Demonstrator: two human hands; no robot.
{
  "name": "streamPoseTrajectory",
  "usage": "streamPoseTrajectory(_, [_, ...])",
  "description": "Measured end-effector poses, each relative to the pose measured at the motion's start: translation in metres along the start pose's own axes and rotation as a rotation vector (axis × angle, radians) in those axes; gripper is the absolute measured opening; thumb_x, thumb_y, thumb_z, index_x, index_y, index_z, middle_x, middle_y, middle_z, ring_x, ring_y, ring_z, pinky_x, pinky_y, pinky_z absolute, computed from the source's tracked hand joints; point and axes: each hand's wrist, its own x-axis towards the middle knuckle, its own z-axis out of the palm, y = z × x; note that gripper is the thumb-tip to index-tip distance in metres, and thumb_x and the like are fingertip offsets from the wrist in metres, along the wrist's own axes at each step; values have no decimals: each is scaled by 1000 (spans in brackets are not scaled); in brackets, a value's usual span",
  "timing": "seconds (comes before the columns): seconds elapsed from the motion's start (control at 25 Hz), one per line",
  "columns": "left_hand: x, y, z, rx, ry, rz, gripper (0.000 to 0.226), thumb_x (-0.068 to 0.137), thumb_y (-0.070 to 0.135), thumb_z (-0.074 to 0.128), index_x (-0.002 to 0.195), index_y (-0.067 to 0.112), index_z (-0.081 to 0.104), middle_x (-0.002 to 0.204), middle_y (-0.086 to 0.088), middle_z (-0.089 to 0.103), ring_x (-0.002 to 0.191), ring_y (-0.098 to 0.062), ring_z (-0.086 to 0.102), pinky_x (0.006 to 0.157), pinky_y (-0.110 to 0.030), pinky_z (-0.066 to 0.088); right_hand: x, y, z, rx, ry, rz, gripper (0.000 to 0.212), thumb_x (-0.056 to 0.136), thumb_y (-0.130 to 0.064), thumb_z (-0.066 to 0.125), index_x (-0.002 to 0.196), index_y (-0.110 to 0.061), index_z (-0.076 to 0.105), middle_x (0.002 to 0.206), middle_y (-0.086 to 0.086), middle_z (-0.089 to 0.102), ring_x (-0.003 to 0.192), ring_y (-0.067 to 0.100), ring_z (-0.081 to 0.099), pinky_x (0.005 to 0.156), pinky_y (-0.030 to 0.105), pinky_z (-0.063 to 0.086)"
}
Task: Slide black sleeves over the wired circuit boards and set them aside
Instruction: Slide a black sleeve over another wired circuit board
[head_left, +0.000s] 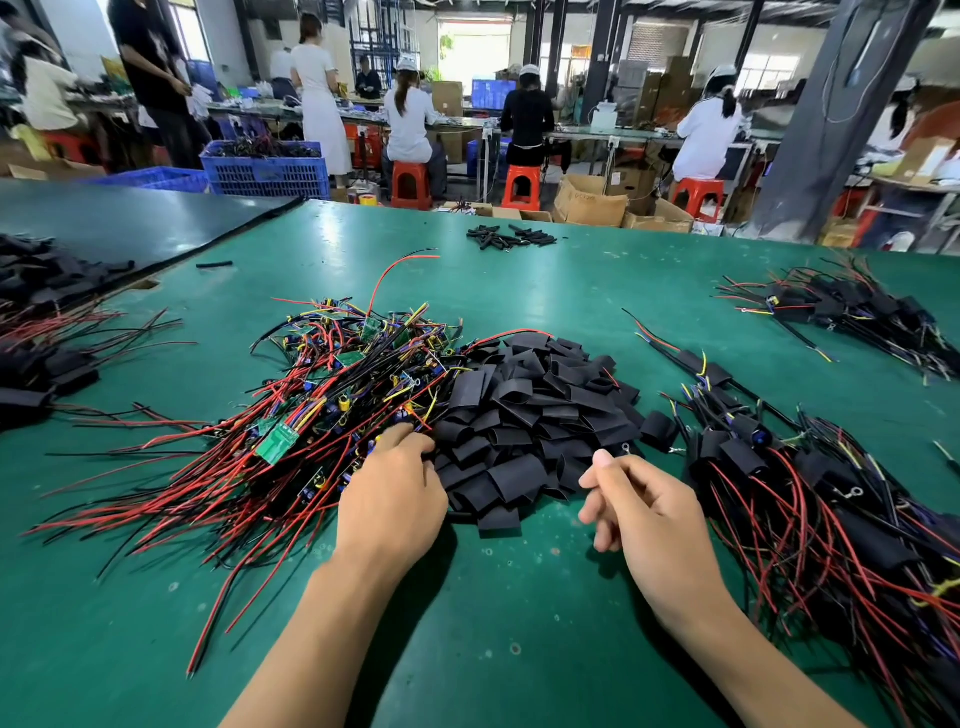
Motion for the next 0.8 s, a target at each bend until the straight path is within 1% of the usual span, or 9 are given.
streamPoseTrajectory(0.2, [0, 1, 1, 26, -2, 13, 30, 97, 8, 41, 122, 9, 57, 145, 2, 47, 115, -31, 57, 85, -39, 46, 0, -1, -1, 1, -6, 2, 33, 101, -37, 54, 75, -25, 69, 65, 6, 67, 49, 17, 54, 52, 22, 43])
streamPoseTrajectory(0.28, [1, -2, 2, -59, 53, 41, 36, 95, 2, 41, 126, 7, 58, 145, 1, 48, 118, -29, 56, 90, -37, 45, -1, -1, -1, 4, -10, 6, 32, 101, -38, 53, 76, -24, 69, 66, 6, 67, 50, 16, 54, 51, 22, 43])
streamPoseTrajectory(0.32, [1, -2, 3, -109, 81, 65, 40, 95, -1, 41, 131, 6, 57, 145, 0, 48, 122, -27, 54, 96, -34, 42, -1, -1, -1, 4, -12, 8, 33, 101, -38, 53, 77, -24, 69, 66, 6, 67, 50, 16, 54, 51, 21, 43])
streamPoseTrajectory(0.4, [1, -1, 2, -192, 145, 139, 45, 94, -7, 42, 135, 2, 55, 146, -3, 49, 130, -22, 48, 105, -19, 32, -1, -1, 0, 7, -12, 10, 33, 102, -39, 53, 77, -24, 70, 66, 6, 67, 50, 16, 54, 51, 21, 43])
streamPoseTrajectory(0.48, [1, 2, 0, -282, 197, 208, 47, 92, -12, 43, 135, 0, 56, 144, -3, 51, 131, -16, 47, 105, -3, 22, -1, -1, 0, 3, -15, 9, 33, 102, -38, 53, 76, -25, 70, 66, 5, 67, 50, 16, 55, 51, 20, 43])
streamPoseTrajectory(0.52, [1, 3, 0, -326, 204, 231, 47, 91, -13, 44, 135, 1, 56, 143, -2, 52, 131, -13, 46, 106, -2, 21, -1, -1, 0, 2, -17, 10, 33, 102, -38, 54, 76, -26, 70, 66, 5, 68, 50, 16, 55, 51, 20, 44])
streamPoseTrajectory(0.6, [1, 4, 1, -387, 196, 259, 47, 92, -12, 45, 135, 2, 57, 143, 0, 52, 130, -9, 47, 109, -7, 25, 0, 0, 0, 8, -20, 13, 31, 101, -37, 54, 76, -26, 70, 66, 5, 68, 49, 17, 54, 51, 19, 43])
streamPoseTrajectory(0.72, [0, 5, 4, -407, 183, 310, 43, 92, -11, 49, 132, 3, 60, 140, 1, 55, 127, -4, 47, 109, -6, 25, 0, -1, 1, 7, -31, 12, 29, 101, -34, 56, 77, -25, 70, 67, 5, 68, 50, 16, 55, 51, 19, 43])
streamPoseTrajectory(0.8, [-3, 7, 7, -393, 169, 361, 42, 91, -11, 50, 128, 4, 63, 136, 2, 58, 126, -6, 51, 110, -12, 30, -1, -2, 1, 15, -39, 11, 27, 101, -31, 57, 78, -25, 71, 68, 5, 69, 50, 16, 55, 51, 19, 43])
